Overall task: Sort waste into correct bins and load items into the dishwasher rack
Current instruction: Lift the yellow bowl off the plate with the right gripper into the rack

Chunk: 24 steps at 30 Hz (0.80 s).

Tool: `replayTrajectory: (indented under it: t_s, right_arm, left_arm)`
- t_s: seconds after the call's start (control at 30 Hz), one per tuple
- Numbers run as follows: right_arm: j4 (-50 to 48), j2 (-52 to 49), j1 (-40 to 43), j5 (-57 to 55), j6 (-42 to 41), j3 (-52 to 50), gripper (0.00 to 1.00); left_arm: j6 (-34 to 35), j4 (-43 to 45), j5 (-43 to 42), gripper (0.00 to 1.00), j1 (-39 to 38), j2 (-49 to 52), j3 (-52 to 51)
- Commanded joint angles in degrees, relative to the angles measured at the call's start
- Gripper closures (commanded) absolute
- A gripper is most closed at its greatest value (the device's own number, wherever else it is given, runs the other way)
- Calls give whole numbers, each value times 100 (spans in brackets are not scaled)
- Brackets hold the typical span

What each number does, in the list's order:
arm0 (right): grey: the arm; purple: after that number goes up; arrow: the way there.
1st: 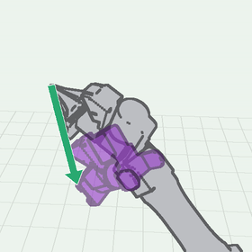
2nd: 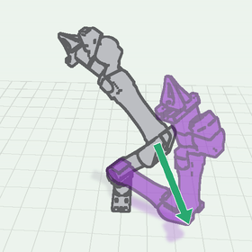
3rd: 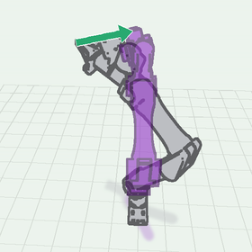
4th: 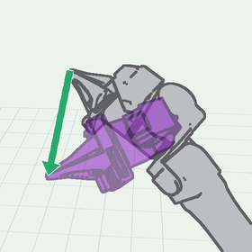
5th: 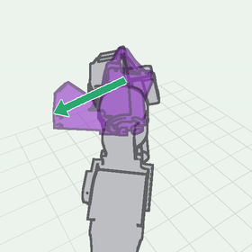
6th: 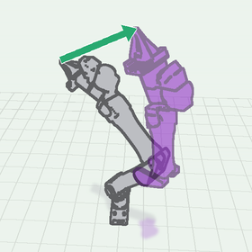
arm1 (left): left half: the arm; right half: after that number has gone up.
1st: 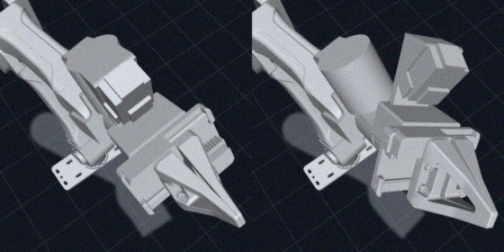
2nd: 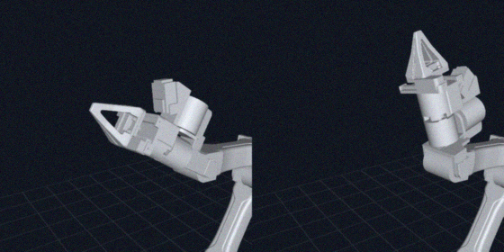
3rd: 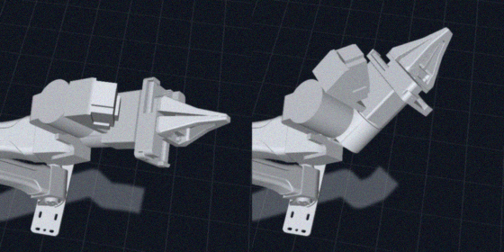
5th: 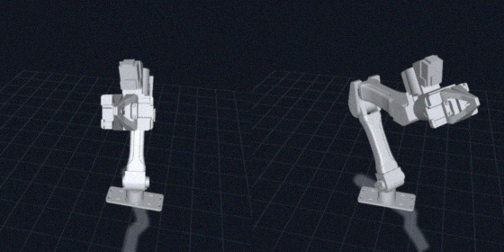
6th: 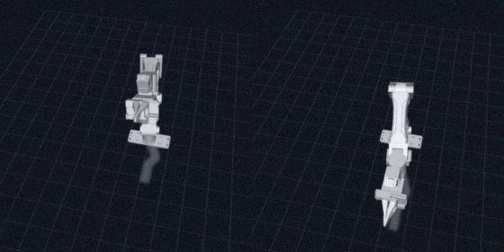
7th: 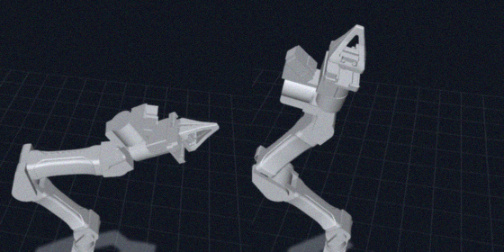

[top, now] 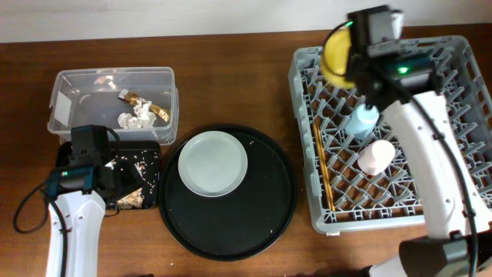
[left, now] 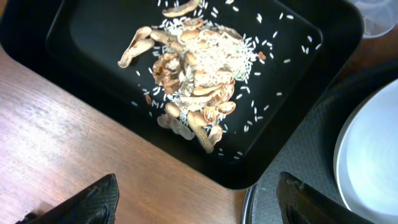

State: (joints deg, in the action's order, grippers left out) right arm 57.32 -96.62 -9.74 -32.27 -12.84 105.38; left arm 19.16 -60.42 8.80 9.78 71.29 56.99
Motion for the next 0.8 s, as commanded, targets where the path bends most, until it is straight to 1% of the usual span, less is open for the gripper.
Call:
replayTrajectory:
  t_s: [0.0,0.03,0.07,0.1,0.2,0.33,0.47,0.53,0.77]
  right_arm:
    - [-426,-494,553,-1373,1016,70,96]
    - [-476,-723,640,-2009,1075,70,96]
    - [-468,-863,682,-2474,914,70,96]
    - [-470,-1231,693,-3119,636,70,96]
    - [-490,-1873,675,-3163,638,70,96]
    - [-579,-2411,527,-3279,636,70,96]
    - [-732,-2575,354,-3344,636,68,96]
    - [-737,-2667,289,-3558,636,68,96]
    - [-835,-2756,-42,-3571,634,66,96]
  left_arm:
    - [74,11,-44,19,31,-59,26]
    - [74,15,-44,20,31,-59,26]
    - [74,15,-44,20,31,-59,26]
    - [74,13,-44,20,31,-59,26]
    - [74,11,-44,19,31,-59,26]
    - [74,13,-46,19,31,-59,26]
    - [76,15,-68,19,31,-59,26]
    - [76,13,-151,20,31,-59,26]
    - [76,17,-151,19,31,-59,26]
